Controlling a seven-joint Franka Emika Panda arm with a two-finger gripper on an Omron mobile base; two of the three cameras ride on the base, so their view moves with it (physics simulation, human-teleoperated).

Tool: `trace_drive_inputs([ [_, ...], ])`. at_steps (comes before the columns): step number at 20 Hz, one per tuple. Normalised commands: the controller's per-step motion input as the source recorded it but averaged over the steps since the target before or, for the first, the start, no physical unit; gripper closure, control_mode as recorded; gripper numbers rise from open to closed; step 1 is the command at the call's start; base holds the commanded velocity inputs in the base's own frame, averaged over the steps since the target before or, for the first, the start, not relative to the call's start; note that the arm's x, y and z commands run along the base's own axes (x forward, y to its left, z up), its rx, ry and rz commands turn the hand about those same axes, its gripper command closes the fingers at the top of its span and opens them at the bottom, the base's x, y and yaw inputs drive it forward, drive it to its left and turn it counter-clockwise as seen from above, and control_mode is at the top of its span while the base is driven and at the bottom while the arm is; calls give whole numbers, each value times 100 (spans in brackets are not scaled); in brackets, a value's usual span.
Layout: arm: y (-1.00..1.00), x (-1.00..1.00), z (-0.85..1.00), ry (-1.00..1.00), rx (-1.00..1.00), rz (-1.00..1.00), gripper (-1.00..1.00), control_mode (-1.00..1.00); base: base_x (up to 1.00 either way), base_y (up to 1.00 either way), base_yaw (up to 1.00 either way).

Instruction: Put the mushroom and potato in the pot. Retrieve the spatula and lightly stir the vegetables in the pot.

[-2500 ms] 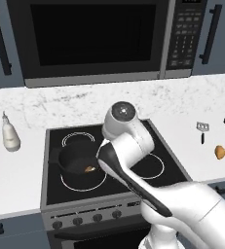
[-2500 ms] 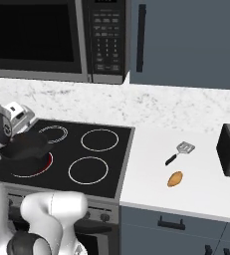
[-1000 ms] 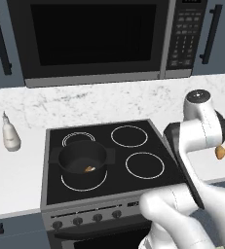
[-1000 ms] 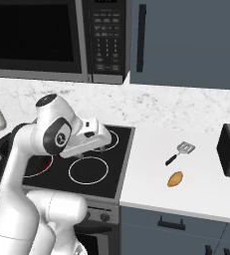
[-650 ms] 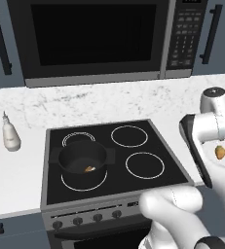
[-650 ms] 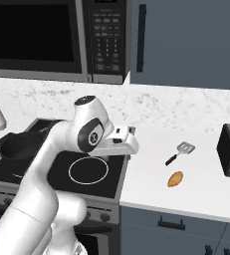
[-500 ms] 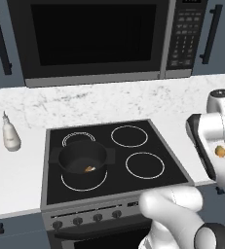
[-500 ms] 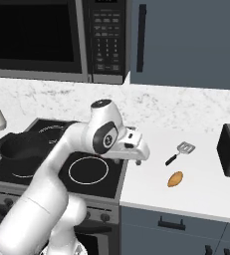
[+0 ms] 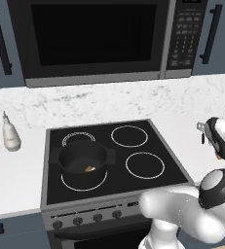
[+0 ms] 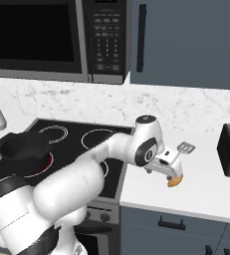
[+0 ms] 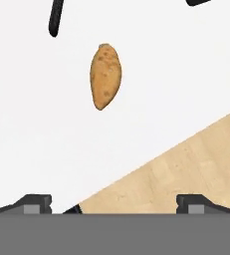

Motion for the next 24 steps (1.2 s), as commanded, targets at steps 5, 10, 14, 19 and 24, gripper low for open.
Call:
trace_drive_inputs([
  [5, -68, 57, -63, -2, 0, -1, -100, -100, 0, 0, 0],
  [10, -21, 70, -40, -7, 0, 0, -100, -100, 0, 0, 0],
  [14, -12, 37, -45, -1, 0, 0, -100, -100, 0, 0, 0],
  [19, -12, 32, -51, 0, 0, 0, -100, -100, 0, 0, 0],
  [24, -20, 15, -12, 0, 3, 0, 100, -100, 0, 0, 0],
])
